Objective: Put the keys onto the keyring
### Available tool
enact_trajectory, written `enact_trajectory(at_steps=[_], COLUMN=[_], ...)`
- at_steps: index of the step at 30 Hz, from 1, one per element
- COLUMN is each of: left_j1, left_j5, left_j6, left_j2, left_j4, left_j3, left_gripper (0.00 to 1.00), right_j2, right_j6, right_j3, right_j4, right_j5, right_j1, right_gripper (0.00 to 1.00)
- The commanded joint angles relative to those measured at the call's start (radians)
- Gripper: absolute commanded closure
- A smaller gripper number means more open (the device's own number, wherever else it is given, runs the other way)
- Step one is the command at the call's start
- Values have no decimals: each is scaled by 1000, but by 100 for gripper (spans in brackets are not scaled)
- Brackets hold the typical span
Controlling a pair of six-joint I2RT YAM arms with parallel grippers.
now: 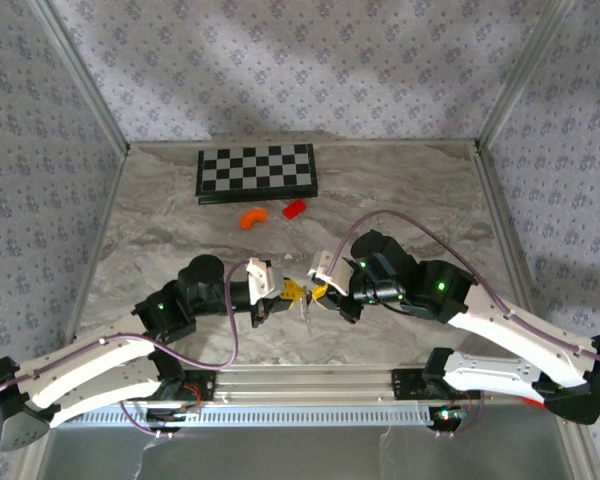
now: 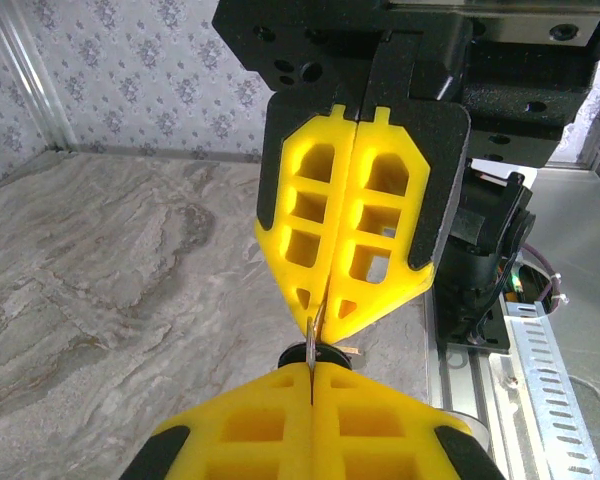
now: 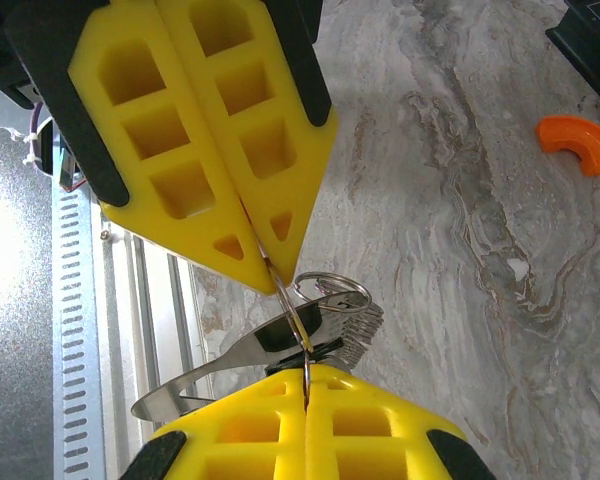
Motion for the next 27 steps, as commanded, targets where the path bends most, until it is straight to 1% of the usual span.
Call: enact_trajectory(at_steps=[1,27], left_j1=[-8,-9], left_j5=[7,6], left_j6=[4,15], left_j2=[-13,-5], left_j4=[22,19], left_j3=[14,21], left_gripper=[100,100], right_j2=[-11,9], right_j6=[11,9], right_j3=[33,50], right_j4=[38,47], right_j5=[-9,-32], right_j1=[9,8], right_gripper=[100,100])
